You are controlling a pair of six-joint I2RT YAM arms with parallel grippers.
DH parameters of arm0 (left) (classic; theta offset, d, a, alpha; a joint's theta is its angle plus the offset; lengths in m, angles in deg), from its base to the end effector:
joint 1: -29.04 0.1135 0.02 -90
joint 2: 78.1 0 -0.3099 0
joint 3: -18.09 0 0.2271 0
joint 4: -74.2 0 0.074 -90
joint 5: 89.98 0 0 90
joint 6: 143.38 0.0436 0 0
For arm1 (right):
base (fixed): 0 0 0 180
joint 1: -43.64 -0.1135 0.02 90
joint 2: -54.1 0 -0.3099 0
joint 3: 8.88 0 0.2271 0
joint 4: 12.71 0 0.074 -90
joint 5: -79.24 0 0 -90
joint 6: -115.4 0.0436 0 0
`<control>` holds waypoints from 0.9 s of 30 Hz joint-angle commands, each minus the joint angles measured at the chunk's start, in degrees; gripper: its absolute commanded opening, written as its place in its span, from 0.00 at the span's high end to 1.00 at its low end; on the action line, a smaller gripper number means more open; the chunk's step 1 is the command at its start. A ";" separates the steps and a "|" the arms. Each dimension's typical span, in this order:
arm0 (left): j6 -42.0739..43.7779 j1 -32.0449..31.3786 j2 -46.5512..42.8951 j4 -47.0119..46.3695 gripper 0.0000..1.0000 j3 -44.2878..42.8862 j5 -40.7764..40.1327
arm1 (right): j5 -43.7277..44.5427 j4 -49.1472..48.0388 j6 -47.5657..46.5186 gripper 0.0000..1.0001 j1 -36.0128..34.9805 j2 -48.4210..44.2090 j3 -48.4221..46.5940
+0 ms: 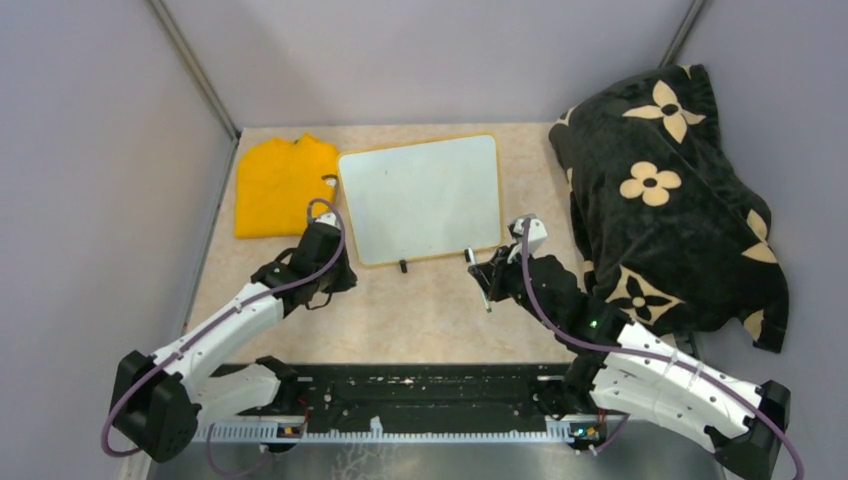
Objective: Write a sentence on the whiteboard
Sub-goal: Place the pen cap at the center of the board.
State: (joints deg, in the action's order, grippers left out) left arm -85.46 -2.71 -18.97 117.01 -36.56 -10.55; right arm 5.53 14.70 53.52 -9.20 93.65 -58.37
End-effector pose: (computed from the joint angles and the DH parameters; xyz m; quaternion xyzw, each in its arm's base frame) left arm 0.1459 -0.0809 0.2759 -0.0362 0.9273 -0.1189 0.3531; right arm 0.0794 0.0845 0.3153 -0.0890 0.7976 0.2932 0.5196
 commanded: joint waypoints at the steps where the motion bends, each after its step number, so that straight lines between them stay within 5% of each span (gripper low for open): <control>1: -1.94 0.47 3.89 0.61 1.00 0.82 0.66 | 0.93 -1.20 -0.87 1.00 -0.20 -1.58 -0.05; 16: -2.16 1.05 15.13 -4.48 1.00 -0.02 2.04 | 1.40 0.50 -0.68 1.00 -0.25 -2.98 0.95; 27: -1.67 1.25 17.76 -5.80 0.90 0.85 2.40 | 1.59 0.30 -0.78 1.00 -0.25 -2.42 0.87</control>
State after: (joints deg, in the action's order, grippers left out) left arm -87.18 -1.92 -1.57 112.77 -36.28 -8.65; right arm 5.86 16.41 53.43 -9.20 91.60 -57.17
